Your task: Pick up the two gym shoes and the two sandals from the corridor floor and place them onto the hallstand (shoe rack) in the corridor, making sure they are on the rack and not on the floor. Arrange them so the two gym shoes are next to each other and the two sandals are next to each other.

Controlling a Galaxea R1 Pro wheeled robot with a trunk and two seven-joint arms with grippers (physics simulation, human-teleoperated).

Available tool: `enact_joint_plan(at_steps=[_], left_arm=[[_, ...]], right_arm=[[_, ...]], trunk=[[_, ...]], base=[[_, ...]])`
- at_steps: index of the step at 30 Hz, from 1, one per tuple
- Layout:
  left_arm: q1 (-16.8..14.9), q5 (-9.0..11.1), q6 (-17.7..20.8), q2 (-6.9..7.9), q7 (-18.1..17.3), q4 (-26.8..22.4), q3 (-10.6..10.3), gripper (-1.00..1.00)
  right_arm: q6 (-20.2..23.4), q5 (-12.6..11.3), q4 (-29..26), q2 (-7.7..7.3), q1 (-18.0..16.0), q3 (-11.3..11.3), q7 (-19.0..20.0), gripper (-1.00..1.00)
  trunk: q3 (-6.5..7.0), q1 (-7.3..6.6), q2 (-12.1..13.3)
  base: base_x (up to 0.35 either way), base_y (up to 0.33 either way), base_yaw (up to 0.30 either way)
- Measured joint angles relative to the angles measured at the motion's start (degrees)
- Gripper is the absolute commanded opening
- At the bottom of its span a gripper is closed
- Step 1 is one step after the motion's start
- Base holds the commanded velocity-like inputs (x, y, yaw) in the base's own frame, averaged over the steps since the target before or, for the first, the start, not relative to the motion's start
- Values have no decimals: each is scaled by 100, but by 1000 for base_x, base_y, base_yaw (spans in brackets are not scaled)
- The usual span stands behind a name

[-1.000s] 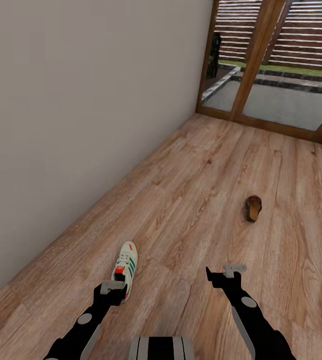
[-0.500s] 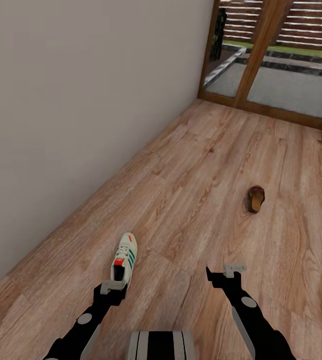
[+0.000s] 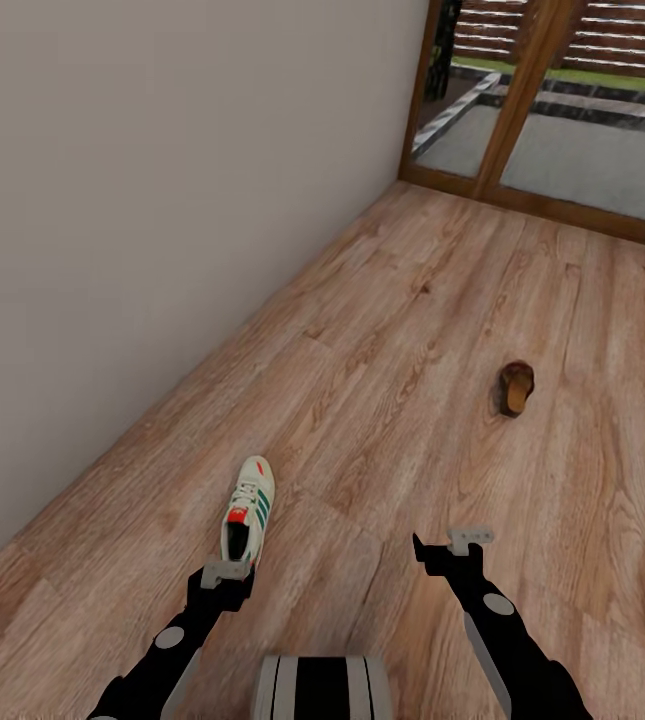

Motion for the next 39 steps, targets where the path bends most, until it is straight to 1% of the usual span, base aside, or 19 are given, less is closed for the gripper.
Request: enact_joint_plan(at_steps=[12,25,32,39], left_arm=[[0,0,-2,0,0,0,-1,100],[0,0,-2,0,0,0,-2,100],[0,0,-2,0,0,0,-1,100],[0,0,-2,0,0,0,-4,100]], right_arm=[[0,0,-1,0,0,0,0,100],[0,0,1,0,0,0,0,100],[0,0,-1,0,0,0,0,100],[0,0,-2,0,0,0,0,100]], trunk=[[-369,31,-16],[-388,30,-16],[-388,29,-16],[-388,30,-16]], base=[[0,0,0],[1,0,0],[139,0,0],[34,0,0]])
